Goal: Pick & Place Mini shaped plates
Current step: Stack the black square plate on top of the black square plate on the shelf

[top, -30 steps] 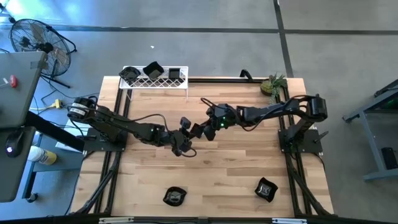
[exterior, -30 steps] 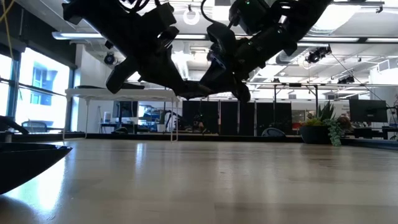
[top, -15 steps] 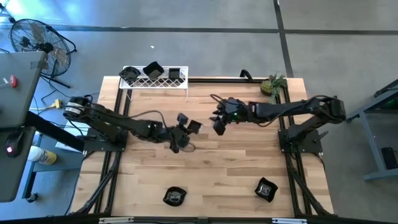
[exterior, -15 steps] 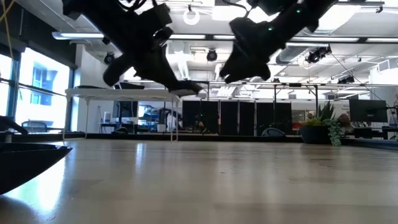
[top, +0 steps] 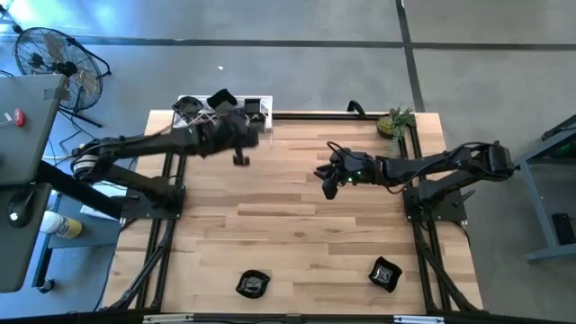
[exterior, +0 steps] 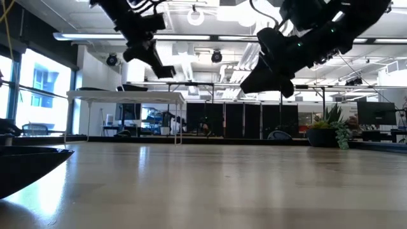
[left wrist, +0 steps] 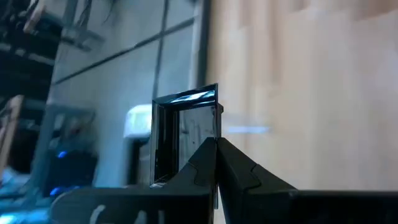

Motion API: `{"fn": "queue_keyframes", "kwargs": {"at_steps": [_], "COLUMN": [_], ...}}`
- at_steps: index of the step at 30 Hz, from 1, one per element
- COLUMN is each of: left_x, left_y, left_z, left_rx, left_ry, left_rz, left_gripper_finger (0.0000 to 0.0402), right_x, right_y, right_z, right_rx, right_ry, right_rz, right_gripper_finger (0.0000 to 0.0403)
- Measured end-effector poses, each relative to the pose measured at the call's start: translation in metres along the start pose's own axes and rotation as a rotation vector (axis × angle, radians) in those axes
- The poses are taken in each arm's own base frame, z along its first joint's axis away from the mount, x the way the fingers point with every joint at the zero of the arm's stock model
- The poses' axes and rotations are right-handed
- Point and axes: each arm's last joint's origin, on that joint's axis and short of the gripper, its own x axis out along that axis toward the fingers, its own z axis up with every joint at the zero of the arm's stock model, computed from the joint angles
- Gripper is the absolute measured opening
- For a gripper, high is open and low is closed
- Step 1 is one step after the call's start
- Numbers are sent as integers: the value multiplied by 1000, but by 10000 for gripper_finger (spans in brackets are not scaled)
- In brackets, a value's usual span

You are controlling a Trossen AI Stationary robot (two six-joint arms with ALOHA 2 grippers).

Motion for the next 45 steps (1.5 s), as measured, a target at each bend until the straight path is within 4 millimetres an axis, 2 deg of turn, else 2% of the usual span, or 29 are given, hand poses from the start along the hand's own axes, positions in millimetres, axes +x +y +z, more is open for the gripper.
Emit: {"fn": "queue_keyframes", "kwargs": {"at_steps": [4, 8, 10, 17, 21, 29, 40, 45], "left_x": [10, 22, 32, 59, 66, 67, 67, 66], "left_y": [36, 62, 68, 74, 73, 72, 73, 74], "left_z": [-5, -14, -16, -29, -31, -30, -30, -29], "left_rx": [13, 19, 30, 5, 4, 2, 2, 3], "left_ry": [51, 104, 122, 141, 156, 149, 156, 147], "left_rz": [58, 82, 81, 13, 5, -1, 12, 23], "left_gripper_finger": [0, 0, 0, 0, 0, 4, 67, 80], "right_x": [0, 0, 0, 0, 0, 0, 0, 0], "right_y": [-3, -4, -4, -4, -4, -4, -4, -4], "right_z": [-6, -8, -8, -8, -8, -8, -8, -8], "right_rx": [24, 25, 25, 18, 17, 6, -1, -1], "right_ry": [-7, -5, -5, -6, -6, -7, -8, -8], "right_rz": [5, 15, 15, 15, 15, 14, 13, 13], "right_gripper_finger": [83, 83, 83, 83, 83, 83, 83, 83]}}
